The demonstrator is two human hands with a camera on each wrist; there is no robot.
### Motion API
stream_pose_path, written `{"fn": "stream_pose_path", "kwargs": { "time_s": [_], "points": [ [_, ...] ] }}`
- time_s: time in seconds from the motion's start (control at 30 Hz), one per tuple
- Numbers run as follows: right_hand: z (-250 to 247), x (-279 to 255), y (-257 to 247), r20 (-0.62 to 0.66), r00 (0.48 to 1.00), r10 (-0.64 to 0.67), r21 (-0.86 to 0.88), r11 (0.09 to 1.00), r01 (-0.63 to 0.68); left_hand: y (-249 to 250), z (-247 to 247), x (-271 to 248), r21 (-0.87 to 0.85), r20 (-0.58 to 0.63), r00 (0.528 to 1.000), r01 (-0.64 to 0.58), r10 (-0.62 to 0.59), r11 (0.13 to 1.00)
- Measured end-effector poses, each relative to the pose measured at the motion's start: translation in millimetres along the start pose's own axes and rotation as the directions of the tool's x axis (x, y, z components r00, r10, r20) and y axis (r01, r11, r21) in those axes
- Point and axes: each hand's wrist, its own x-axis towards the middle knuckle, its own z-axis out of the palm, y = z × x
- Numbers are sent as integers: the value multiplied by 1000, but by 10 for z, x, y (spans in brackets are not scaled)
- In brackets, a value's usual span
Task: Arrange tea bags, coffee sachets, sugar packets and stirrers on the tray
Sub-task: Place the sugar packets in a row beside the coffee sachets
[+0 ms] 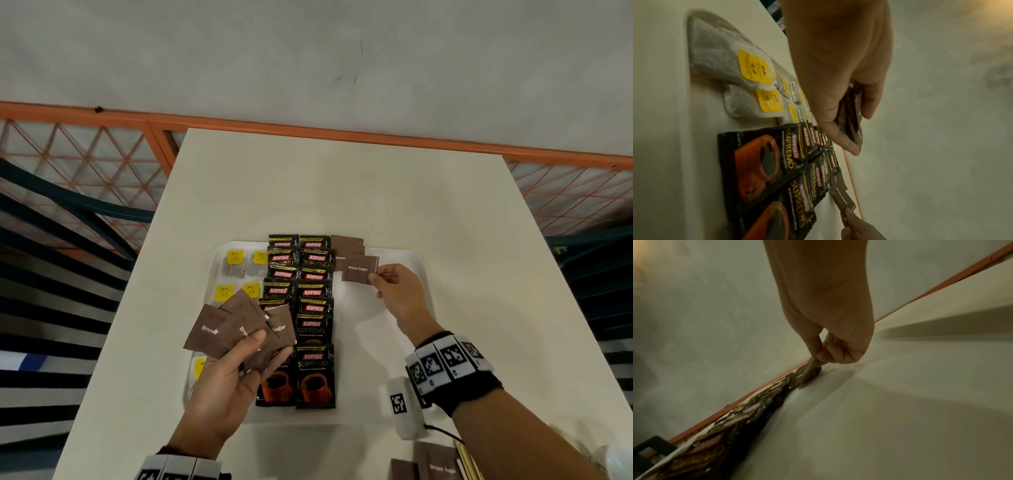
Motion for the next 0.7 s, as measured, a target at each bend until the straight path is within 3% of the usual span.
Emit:
{"fn": "stream_pose_path", "kwargs": {
  "time_s": [0.3,0.7],
  "points": [
    [159,61,-4,-56,995,-85,-163,984,75,-4,28,-11,11,1,1000,6,-6,1000],
    [192,-6,-5,-85,973,-215,-249,950,189,2,90,-13,-2,35,999,14,-13,1000]
  ]
}}
